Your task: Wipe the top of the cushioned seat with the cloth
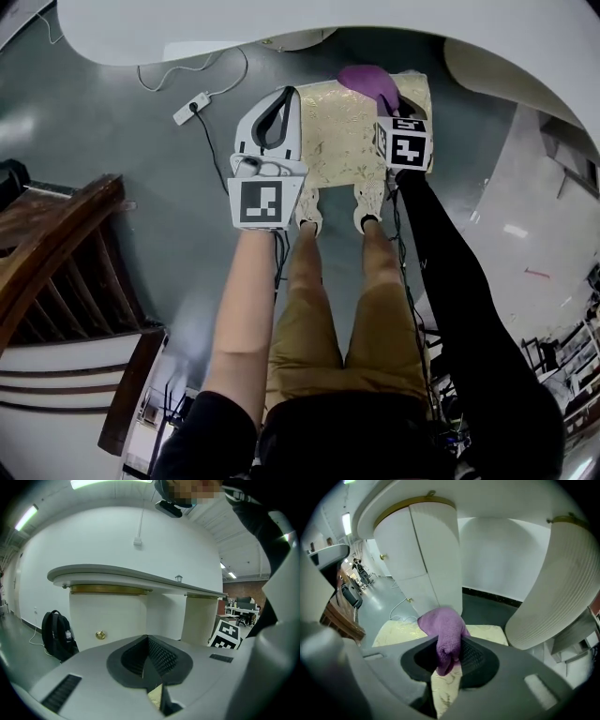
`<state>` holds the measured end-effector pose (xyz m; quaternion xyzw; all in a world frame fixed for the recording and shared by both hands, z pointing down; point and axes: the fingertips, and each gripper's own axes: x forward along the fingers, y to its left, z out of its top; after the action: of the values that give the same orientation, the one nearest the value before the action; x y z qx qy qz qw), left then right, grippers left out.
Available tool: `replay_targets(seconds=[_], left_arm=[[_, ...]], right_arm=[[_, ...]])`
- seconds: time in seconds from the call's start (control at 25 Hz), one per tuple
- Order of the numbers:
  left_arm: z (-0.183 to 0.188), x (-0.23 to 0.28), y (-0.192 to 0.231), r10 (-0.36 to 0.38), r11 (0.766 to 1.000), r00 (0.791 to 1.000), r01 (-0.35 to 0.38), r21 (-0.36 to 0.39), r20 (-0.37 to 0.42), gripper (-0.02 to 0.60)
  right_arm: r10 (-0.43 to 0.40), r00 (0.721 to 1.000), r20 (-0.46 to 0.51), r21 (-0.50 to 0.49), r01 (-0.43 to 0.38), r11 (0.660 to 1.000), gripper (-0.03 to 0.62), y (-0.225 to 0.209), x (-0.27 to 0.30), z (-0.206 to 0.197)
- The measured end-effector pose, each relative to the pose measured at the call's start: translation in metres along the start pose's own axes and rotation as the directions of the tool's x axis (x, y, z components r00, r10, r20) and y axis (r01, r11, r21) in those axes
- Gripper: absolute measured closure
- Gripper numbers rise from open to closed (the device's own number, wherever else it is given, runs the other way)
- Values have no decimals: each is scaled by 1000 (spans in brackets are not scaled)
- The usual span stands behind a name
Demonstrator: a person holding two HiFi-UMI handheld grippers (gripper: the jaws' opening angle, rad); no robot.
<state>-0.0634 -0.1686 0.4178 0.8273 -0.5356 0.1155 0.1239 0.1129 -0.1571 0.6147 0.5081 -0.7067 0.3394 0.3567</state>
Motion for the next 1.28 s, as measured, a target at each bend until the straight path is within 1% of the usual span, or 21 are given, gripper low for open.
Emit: replay_targets(seconds=[0.08,0.24,0.4,0.52,0.6,0.68,0.8,0.96,1.04,1.12,1.28], left_arm=[[2,8,-10,-10,1000,1000,10,-9,-4,575],[0,20,-29,-34,999,999,34,14,-28,575],[3,26,-41,-12,1000,999,13,18,-31,575],[-2,29,-48,-3,999,999,5,42,-55,575],[-3,30,-52,6,999,998,-4,45,-57,575],[-1,30,-56,9,999,999,-7,39,-51,575],[0,28,-58,10,999,999,-8,37,-51,575],[2,22,-54,-2,1000,999,3,22,-45,574],[1,13,-47,-10,1000,999,10,17,-48,575],[-1,2,-35,-11,1000,999,12,19,-45,575],[-5,-21,-12,-18,1000,999,19,19,-51,574]], right_arm=[[-18,1000,4,11,18,1000,510,-22,-2,0],[-55,998,-3,6,55,998,510,-63,-10,-2],[-106,994,-19,22,107,994,510,-107,-20,-8],[-149,987,-62,37,152,988,510,-137,-22,-21],[-162,983,-82,47,166,985,510,-149,-22,-28],[-162,983,-82,49,166,985,510,-152,-25,-33],[-145,988,-57,55,148,987,510,-146,-32,-31],[-117,993,18,76,116,990,508,-125,-46,-17],[-81,996,43,92,77,993,508,-100,-51,-14],[-26,998,55,97,21,995,508,-67,-52,-15],[61,997,54,34,-63,997,508,5,-50,-22]])
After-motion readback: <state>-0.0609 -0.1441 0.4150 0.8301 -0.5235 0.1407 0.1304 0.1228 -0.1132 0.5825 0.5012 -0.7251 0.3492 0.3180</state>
